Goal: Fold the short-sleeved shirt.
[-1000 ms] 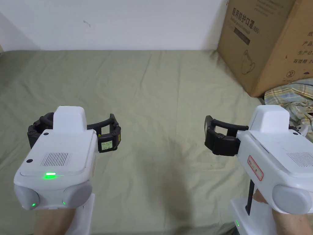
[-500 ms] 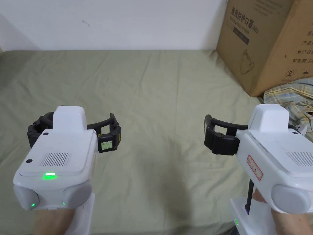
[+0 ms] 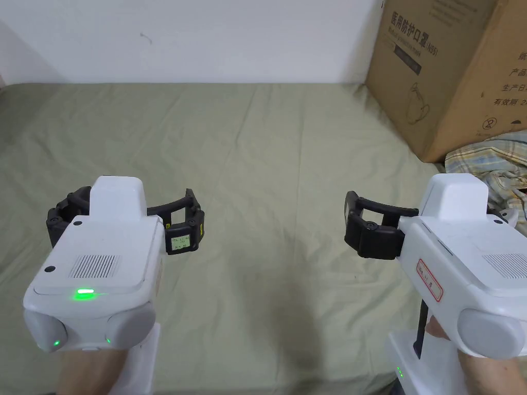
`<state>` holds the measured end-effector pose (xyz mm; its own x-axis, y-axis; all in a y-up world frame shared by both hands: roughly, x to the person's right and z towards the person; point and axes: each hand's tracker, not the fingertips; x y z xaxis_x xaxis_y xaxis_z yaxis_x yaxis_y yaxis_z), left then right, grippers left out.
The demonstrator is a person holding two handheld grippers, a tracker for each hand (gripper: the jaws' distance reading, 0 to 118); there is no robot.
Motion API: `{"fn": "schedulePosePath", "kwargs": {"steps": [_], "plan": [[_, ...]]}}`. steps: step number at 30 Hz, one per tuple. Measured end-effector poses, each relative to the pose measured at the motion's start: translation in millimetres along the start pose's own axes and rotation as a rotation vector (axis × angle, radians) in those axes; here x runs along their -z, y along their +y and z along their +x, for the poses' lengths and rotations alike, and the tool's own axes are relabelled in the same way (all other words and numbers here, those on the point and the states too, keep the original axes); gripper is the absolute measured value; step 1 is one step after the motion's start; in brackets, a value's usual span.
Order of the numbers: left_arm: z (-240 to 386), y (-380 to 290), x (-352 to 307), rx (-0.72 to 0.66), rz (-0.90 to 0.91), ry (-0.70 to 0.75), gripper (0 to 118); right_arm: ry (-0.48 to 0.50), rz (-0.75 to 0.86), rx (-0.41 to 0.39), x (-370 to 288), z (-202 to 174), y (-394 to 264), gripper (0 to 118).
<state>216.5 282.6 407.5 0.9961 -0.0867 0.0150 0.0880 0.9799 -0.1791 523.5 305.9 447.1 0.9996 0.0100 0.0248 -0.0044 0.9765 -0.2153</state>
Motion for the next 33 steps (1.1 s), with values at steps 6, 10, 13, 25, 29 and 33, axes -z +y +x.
{"fn": "schedulePosePath", "kwargs": {"steps": [6,10,13,25,29,33], "plan": [[1.1,0.1,-0.4,0.002,0.0,-0.001,118,0.001,-0.001,-0.004,0.4,0.0,-0.5,118],[1.3,-0.1,-0.5,-0.001,-0.001,-0.001,118,0.0,-0.002,-0.001,0.4,0.6,-1.2,118],[1.6,-0.7,-0.4,0.001,-0.002,-0.001,118,0.0,-0.002,-0.002,0.3,0.7,-1.6,118],[3.4,-2.6,-0.2,-0.001,-0.008,-0.002,118,0.0,-0.005,-0.007,0.3,0.0,-2.1,118],[3.4,-3.1,0.1,0.001,-0.01,-0.002,118,-0.001,-0.004,-0.013,0.0,-0.8,-1.8,118],[3.2,-2.9,-0.2,0.0,-0.01,-0.003,118,0.001,-0.004,-0.011,-0.3,-1.1,-1.3,118]]}}
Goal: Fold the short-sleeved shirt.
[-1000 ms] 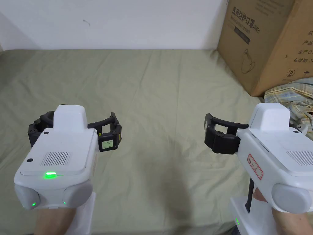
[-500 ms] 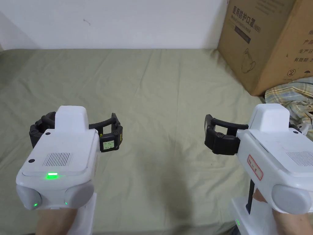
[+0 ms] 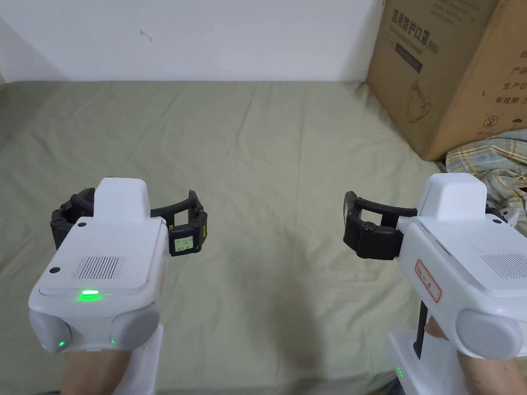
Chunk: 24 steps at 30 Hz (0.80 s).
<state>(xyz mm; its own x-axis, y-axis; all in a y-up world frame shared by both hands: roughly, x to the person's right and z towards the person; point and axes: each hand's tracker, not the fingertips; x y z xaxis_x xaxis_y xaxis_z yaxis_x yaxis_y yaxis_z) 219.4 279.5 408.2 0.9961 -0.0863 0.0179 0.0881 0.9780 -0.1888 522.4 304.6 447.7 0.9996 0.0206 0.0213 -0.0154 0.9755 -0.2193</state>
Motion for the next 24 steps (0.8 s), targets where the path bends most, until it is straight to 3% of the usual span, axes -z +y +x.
{"fn": "schedulePosePath", "kwargs": {"steps": [7,9,13,15,17,20,24], "plan": [[-1,4,-1,-0.017,-0.001,-0.002,118,0.006,-0.059,0.012,0,-2,8,118],[0,7,-1,-0.035,-0.023,0.002,118,0.038,-0.241,0.081,5,0,19,118],[8,9,1,-0.069,-0.17,0.014,118,0.153,-0.466,0.314,17,6,24,118],[13,-1,7,-0.09,-0.255,-0.013,118,0.13,-0.557,0.39,22,1,17,118],[17,-17,13,-0.113,-0.325,-0.063,118,0.049,-0.691,0.375,27,-12,9,118],[25,-36,11,-0.093,-0.388,-0.074,118,0.027,-0.783,0.249,35,-28,-5,118],[32,-51,3,-0.031,-0.404,-0.104,118,0.032,-0.732,0.252,28,-39,-15,117]]}}
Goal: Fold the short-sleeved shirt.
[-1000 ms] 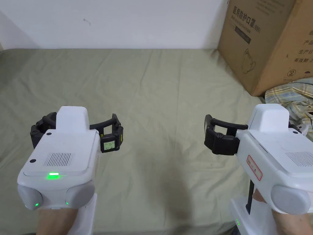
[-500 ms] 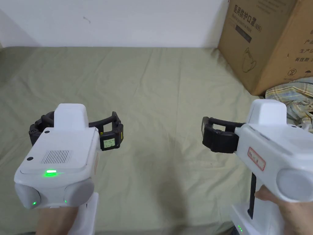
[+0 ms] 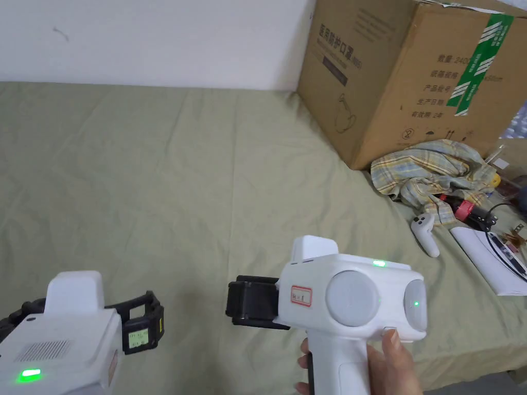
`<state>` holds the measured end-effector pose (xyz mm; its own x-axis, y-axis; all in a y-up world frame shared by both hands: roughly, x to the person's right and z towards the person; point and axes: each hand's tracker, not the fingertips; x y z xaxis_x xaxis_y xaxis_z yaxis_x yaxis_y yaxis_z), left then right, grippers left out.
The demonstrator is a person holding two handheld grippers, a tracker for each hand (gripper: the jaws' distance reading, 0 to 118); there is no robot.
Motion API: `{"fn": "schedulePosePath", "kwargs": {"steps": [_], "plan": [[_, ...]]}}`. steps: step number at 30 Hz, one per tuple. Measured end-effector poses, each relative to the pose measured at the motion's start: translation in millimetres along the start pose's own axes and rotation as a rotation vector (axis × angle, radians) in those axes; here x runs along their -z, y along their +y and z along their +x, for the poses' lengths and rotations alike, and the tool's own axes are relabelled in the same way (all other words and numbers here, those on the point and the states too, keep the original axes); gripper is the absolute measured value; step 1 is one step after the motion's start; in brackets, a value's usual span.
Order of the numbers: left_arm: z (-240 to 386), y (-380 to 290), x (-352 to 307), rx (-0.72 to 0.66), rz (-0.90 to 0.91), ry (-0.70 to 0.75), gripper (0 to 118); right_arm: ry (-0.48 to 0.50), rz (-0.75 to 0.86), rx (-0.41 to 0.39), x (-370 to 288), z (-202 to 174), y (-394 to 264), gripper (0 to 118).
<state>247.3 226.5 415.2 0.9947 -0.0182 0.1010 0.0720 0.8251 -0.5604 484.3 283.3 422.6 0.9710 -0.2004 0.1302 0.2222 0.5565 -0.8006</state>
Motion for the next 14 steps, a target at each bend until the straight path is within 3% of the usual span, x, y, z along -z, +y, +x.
{"fn": "schedulePosePath", "kwargs": {"steps": [4,11,14], "plan": [[-1,-6,2,0.016,-0.01,0.008,118,-0.03,0.01,-0.022,-1,-6,3,118],[-12,-9,7,-0.016,-0.028,0.024,118,-0.046,0.096,0.008,-7,-7,6,117],[-17,-13,11,-0.039,-0.052,0.031,118,-0.098,0.13,-0.035,-1,-9,-5,117]]}}
